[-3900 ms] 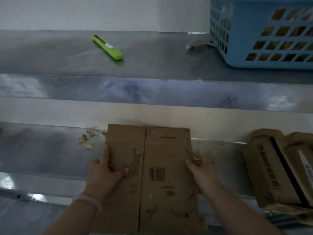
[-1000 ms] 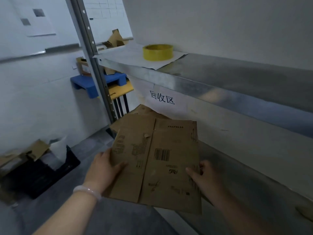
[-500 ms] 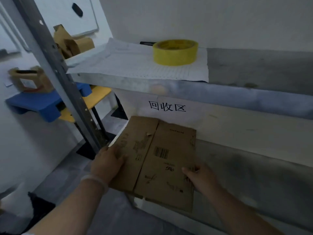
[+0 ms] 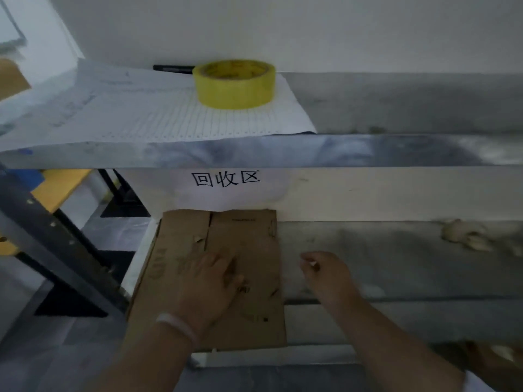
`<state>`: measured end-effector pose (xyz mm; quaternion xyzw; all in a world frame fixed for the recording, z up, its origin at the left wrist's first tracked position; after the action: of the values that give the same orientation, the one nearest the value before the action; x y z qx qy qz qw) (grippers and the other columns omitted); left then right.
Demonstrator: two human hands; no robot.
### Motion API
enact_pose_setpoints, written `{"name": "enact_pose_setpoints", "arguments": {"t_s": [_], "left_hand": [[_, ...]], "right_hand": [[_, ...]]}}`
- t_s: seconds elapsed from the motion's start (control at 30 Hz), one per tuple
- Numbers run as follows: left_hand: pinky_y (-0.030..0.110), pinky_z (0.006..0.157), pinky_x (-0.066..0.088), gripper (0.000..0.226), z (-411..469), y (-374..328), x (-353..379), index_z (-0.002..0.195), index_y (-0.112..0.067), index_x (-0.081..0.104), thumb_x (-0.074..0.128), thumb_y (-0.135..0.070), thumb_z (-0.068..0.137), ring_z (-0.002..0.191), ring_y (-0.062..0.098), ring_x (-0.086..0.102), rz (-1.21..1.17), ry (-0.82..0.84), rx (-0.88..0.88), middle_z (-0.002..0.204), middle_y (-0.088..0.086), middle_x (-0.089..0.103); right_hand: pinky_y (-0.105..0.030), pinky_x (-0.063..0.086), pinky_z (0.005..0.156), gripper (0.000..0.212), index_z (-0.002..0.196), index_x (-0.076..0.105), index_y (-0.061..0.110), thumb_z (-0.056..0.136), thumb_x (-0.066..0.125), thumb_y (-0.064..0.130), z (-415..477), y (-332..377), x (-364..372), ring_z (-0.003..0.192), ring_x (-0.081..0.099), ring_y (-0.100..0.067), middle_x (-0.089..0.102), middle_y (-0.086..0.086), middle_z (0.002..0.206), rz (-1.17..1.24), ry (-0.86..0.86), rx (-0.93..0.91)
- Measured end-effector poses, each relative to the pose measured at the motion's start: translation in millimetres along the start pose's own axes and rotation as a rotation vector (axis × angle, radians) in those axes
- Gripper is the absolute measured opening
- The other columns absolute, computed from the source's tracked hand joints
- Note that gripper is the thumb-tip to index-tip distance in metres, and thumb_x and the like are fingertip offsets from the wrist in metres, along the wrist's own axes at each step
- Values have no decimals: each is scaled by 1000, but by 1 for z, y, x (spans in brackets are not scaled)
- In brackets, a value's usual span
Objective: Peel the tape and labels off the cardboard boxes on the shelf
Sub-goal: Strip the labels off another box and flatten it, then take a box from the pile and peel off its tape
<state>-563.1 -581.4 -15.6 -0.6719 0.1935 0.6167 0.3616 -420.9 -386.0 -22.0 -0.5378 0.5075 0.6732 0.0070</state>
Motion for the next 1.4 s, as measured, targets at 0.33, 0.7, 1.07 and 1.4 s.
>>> {"name": "enact_pose_setpoints", "arguments": {"t_s": [0.33, 0.7, 1.07, 1.4], "left_hand": [[51, 99, 44, 61, 49, -222, 19, 131, -20, 57, 42, -48, 80, 120, 29, 57, -49, -99, 551, 137, 6, 55], [51, 104, 39, 67, 47, -526, 62, 137, -27, 48, 56, -49, 75, 128, 26, 48, -72, -209, 783, 141, 0, 50], [50, 111, 30, 64, 53, -760, 118, 143, -28, 40, 39, -58, 86, 134, 25, 40, -150, -212, 985, 145, 4, 45], [46, 97, 47, 61, 131, -890, 198, 134, -25, 51, 47, -56, 82, 124, 24, 53, -182, -26, 1042, 136, 2, 54]], "right_hand": [[-15, 40, 86, 31, 114, 70, 22, 86, 71, 35, -56, -106, -168, 101, 64, -15, 70, 5, 107, -146, -410, 15], [-34, 11, 117, 69, 147, 37, 23, 89, 36, 60, -122, -294, -346, 140, 36, -26, 40, -5, 151, -515, -471, 114], [-30, -10, 118, 72, 154, 4, 36, 95, 41, 56, -164, -433, -510, 148, -10, -10, -5, 8, 162, -515, -603, 315], [-30, -4, 117, 78, 152, 7, 38, 91, 49, 59, -95, -558, -581, 149, -4, -11, 1, 10, 162, -452, -620, 460]]}}
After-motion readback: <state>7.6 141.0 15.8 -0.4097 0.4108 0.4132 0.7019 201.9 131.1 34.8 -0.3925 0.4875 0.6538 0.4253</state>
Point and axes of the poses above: each hand's wrist, its own z-axis towards the middle knuckle, its own x-axis out of the palm, y = z × x, the point moved 3 cm from there along z, towards the middle knuckle
